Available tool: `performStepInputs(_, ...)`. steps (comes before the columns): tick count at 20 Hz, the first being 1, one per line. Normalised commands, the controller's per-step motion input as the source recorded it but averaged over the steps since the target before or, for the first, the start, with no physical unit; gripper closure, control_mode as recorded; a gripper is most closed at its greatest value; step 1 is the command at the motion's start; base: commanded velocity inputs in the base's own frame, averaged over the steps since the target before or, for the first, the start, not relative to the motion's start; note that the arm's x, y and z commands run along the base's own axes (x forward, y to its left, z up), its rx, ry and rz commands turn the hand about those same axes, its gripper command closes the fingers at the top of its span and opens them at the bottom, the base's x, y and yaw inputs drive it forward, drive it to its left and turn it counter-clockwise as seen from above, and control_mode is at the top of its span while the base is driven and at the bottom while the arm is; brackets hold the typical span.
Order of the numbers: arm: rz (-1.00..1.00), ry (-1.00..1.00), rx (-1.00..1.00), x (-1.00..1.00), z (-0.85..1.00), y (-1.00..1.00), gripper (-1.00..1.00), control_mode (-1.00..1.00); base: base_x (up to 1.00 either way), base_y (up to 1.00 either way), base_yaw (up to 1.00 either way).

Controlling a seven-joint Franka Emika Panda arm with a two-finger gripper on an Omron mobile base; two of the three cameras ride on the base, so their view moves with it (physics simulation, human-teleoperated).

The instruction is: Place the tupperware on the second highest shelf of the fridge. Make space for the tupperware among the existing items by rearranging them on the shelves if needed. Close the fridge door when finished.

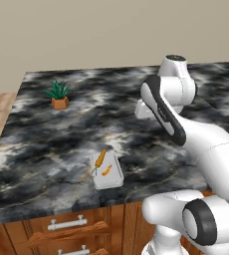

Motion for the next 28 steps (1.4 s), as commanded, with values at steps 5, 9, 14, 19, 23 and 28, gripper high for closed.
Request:
performStepInputs(5, 0.00, 0.00, -0.01, 0.07, -0.10, 0.02, -1.00, -1.00, 0.00, 0.00, 0.00)
performStepInputs(9, -0.01, 0.00, -0.11, 0.15, -0.73, 0.58, -1.00, -1.00, 0.00, 0.00, 0.00)
performStepInputs(14, 0.00, 0.02, -0.01, 0.13, -0.93, 0.33, -1.00, -1.00, 0.00, 0.00, 0.00)
performStepInputs(19, 0.00, 0.08, 0.02, 0.00, -0.87, 0.15, -1.00, -1.00, 0.00, 0.00, 0.00)
performStepInputs(23, 0.00, 0.05, 0.06, 0.02, -0.80, 0.30, -1.00, -1.00, 0.00, 0.00, 0.00)
performStepInputs(28, 0.00, 0.07, 0.05, 0.11, -0.43, 0.40, -1.00, -1.00, 0.00, 0.00, 0.00)
